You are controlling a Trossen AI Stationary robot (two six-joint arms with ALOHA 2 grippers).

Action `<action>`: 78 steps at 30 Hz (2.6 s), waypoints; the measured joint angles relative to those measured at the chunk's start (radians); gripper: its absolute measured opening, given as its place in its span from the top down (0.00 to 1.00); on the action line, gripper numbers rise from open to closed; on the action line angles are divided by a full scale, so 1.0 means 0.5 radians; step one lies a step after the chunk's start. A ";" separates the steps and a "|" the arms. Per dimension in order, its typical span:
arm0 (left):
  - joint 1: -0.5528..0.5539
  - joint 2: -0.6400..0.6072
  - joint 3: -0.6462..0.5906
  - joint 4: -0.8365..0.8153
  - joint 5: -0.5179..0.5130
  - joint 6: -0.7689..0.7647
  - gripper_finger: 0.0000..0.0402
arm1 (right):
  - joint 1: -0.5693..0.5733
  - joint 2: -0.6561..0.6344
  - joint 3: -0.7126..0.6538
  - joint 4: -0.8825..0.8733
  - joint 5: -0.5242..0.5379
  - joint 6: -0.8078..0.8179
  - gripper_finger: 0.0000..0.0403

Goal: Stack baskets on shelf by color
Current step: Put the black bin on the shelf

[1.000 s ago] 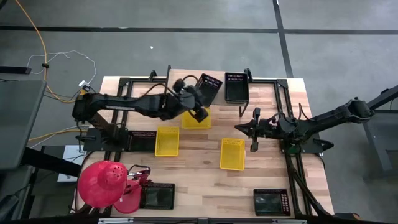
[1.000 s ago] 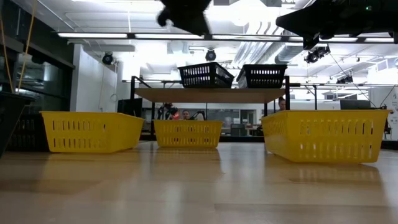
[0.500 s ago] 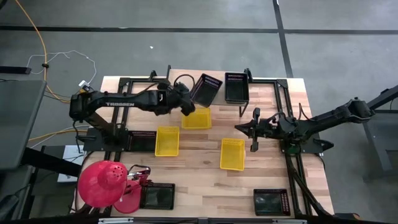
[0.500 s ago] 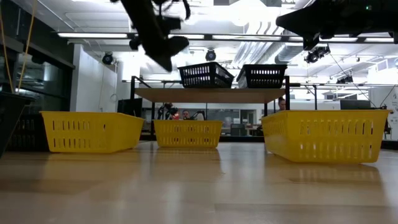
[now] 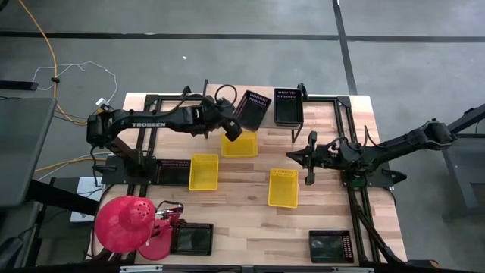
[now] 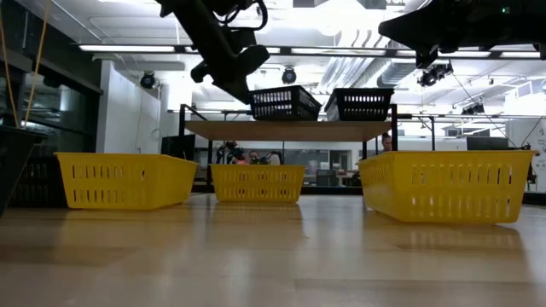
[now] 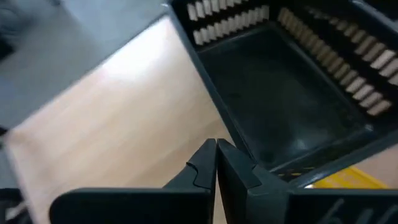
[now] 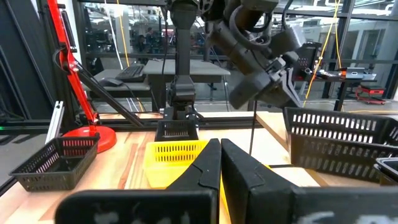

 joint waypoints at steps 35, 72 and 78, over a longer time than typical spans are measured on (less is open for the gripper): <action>-0.442 -0.187 0.012 0.233 -0.082 0.109 1.00 | 0.000 0.000 0.000 -0.002 0.000 -0.001 1.00; -0.519 0.445 -0.475 1.762 -0.476 0.212 1.00 | 0.001 0.001 0.001 -0.010 -0.015 0.015 1.00; -0.477 0.445 -0.475 1.766 -0.471 0.242 1.00 | 0.001 0.001 0.000 -0.010 -0.015 0.021 1.00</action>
